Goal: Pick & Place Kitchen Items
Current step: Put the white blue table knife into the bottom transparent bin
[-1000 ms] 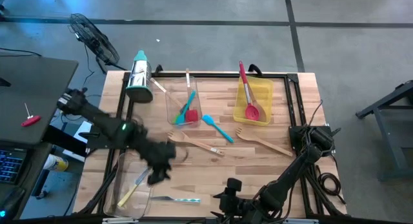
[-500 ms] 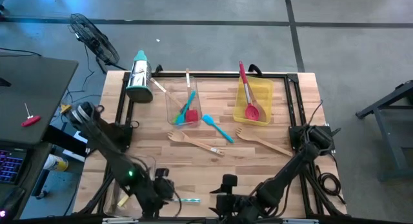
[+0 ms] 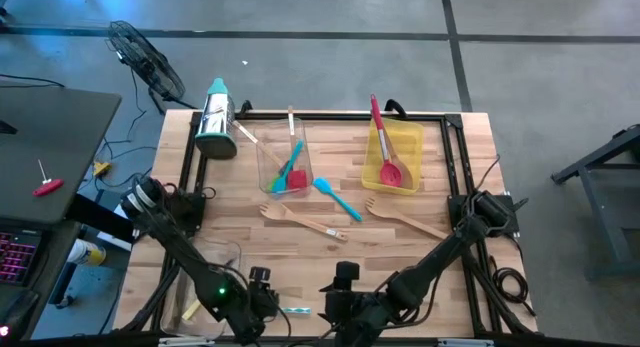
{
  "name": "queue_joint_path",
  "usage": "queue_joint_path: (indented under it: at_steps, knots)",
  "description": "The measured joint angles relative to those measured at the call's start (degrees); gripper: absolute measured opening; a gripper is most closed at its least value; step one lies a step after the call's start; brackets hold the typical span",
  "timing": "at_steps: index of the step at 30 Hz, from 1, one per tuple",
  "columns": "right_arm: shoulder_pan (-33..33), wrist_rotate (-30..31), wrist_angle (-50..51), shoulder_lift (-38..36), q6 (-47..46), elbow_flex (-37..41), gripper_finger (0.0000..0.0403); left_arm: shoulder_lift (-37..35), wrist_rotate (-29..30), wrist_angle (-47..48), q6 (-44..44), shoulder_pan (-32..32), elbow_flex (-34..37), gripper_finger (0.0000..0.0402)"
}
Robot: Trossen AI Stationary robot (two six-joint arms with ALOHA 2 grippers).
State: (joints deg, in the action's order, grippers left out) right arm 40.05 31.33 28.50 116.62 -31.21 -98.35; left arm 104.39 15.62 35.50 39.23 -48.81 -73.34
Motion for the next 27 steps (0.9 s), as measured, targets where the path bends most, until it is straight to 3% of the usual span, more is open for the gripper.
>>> queue_joint_path:
  at_steps: [27]
  knots:
    - [-0.39,-0.15,-0.45,0.00,-0.01,-0.02,0.0243,3.46,0.08,-2.59,-0.03,0.08,-0.03,0.0191]
